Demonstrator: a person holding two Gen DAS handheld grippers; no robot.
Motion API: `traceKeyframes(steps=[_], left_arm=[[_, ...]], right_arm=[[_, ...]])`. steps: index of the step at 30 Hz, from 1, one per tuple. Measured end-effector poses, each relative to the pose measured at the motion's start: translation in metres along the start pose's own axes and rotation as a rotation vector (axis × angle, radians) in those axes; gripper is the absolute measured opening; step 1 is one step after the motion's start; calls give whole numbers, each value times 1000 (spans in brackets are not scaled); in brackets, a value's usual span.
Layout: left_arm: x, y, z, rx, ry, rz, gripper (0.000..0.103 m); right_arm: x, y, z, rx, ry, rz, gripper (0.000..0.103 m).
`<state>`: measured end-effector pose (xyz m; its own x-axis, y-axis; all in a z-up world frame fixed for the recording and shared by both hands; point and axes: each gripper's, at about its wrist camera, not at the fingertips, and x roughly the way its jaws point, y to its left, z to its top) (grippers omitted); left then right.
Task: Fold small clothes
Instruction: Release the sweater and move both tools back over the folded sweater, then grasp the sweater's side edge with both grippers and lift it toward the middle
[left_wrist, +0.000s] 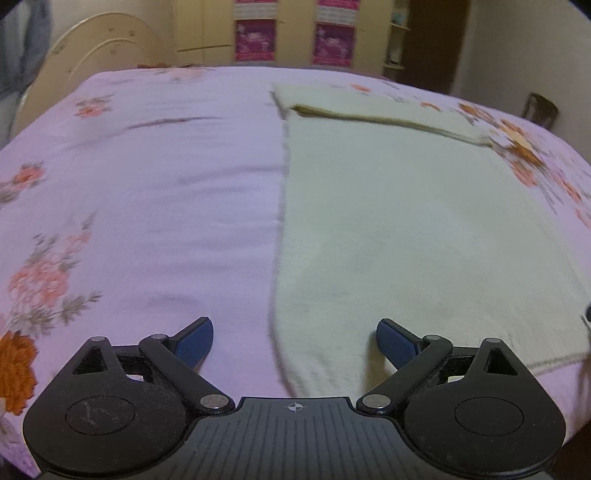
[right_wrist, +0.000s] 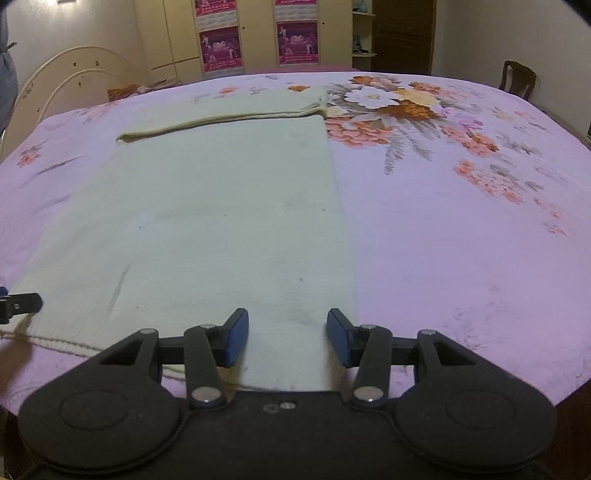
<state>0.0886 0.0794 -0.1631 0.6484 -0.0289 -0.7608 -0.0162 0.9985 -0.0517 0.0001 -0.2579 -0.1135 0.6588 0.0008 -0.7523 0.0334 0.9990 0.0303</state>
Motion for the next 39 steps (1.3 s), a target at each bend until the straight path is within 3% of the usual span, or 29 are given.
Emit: traceKeyframes(steps=[9, 14, 16, 18, 20, 26, 29, 30, 31, 34, 39], left_arm=[[5, 6, 0, -31, 0, -54, 94], [5, 3, 4, -70, 18, -119, 72], [6, 7, 6, -109, 25, -133, 66], [5, 12, 7, -140, 32, -147, 44], [5, 17, 6, -172, 53, -172, 36], [6, 19, 3, -187, 83, -202, 36], [9, 16, 7, -192, 104, -255, 34], [11, 12, 8, -185, 116, -280, 11], [14, 9, 8, -169, 129, -300, 8], [18, -5, 13, -99, 128, -325, 8], [14, -16, 37, -61, 54, -370, 8]], right_arm=[[10, -24, 2, 49, 30, -46, 57], [14, -30, 2, 88, 46, -22, 57], [14, -31, 3, 97, 50, -7, 51], [13, -31, 3, 104, 53, 11, 44], [12, -30, 3, 104, 56, 17, 42], [13, -30, 3, 118, 64, 28, 44], [15, -26, 4, 114, 77, 44, 41], [16, -25, 5, 119, 83, 54, 39], [16, -24, 6, 124, 86, 63, 30], [17, -23, 6, 141, 94, 96, 8], [8, -17, 21, 143, 59, 157, 7]])
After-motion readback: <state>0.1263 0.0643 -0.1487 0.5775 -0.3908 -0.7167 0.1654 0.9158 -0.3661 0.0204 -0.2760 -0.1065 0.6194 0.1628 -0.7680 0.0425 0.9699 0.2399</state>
